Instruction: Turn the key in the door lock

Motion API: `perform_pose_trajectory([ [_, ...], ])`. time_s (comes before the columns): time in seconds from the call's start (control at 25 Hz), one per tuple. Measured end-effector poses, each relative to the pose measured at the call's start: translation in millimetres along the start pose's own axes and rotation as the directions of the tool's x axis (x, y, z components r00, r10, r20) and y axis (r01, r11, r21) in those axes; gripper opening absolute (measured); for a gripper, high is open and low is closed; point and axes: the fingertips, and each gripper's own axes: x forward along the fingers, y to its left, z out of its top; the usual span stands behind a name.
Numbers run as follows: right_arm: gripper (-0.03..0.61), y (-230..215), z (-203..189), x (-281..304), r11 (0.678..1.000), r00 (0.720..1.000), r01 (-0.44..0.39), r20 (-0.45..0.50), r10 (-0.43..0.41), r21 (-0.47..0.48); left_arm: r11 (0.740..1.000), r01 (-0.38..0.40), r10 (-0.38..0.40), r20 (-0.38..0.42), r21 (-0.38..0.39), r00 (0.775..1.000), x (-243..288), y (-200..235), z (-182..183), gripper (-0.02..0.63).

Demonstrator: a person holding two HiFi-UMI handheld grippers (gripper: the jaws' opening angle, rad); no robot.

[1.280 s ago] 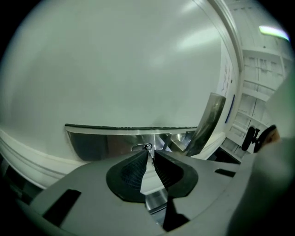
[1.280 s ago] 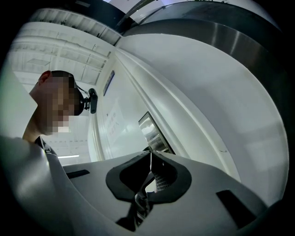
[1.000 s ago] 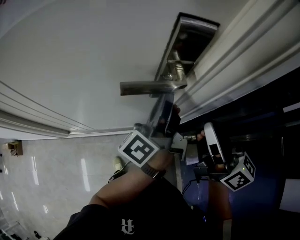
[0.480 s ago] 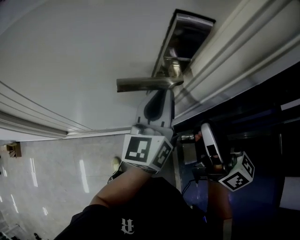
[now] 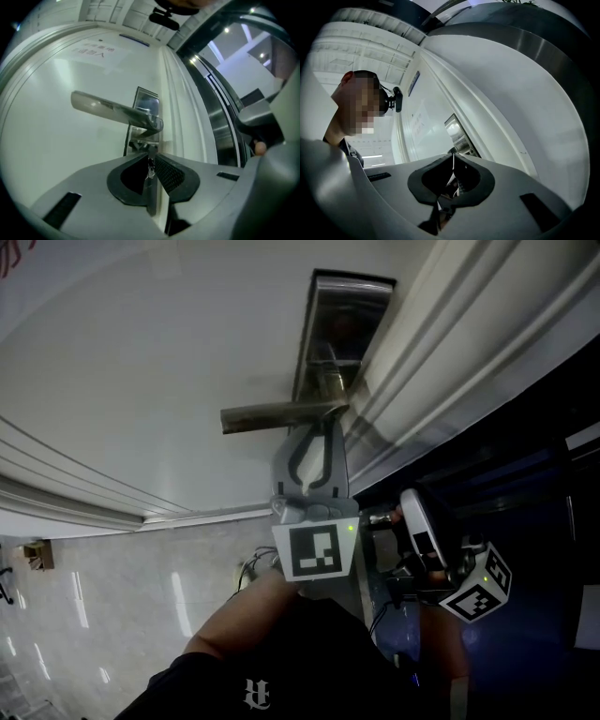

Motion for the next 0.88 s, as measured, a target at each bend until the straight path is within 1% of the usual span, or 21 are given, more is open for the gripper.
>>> perform_pose_trajectory([
  [0.12,0.017,-2,3,-1,1.000,1.000,0.003,0.004,-0.003,-0.001,0.995,-0.027,0.027,0.000,0.098,1.000,3,-1,-2,0.023],
  [0.24,0.017,-3,3,-2,1.000,1.000,0.006,0.008,-0.006,-0.002,0.980,-0.059,0.056,0.020,0.191,0.998,4,-1,-3,0.023],
  [0.36,0.017,-3,4,-4,1.000,1.000,0.008,0.014,-0.008,-0.001,0.951,-0.096,0.077,0.076,0.296,0.994,3,-4,-1,0.023],
  [0.44,0.017,-4,5,-5,1.000,1.000,0.009,0.017,-0.009,0.001,0.919,-0.099,0.066,0.097,0.382,0.993,3,-6,-1,0.023],
  [0.48,0.017,-5,5,-6,1.000,1.000,0.010,0.019,-0.010,0.003,0.896,-0.092,0.056,0.096,0.435,0.994,3,-8,-1,0.021],
  [0.52,0.017,-6,6,-7,1.000,1.000,0.010,0.022,-0.010,0.005,0.867,-0.083,0.044,0.090,0.491,0.995,4,-10,-2,0.020],
  [0.56,0.017,-7,6,-8,1.000,1.000,0.010,0.026,-0.010,0.007,0.833,-0.072,0.032,0.083,0.549,0.996,4,-12,-3,0.018],
  [0.68,0.017,-9,6,-9,1.000,0.999,0.005,0.035,-0.006,0.017,0.714,-0.036,-0.004,0.055,0.699,0.999,4,-17,-6,0.015],
  [0.76,0.017,-10,6,-9,1.000,0.999,0.000,0.039,-0.001,0.022,0.642,-0.003,-0.027,0.027,0.767,0.999,5,-19,-8,0.014],
  [0.88,0.017,-12,5,-9,1.000,0.999,-0.008,0.046,0.007,0.026,0.547,0.035,-0.055,-0.006,0.836,0.998,5,-21,-12,0.014],
])
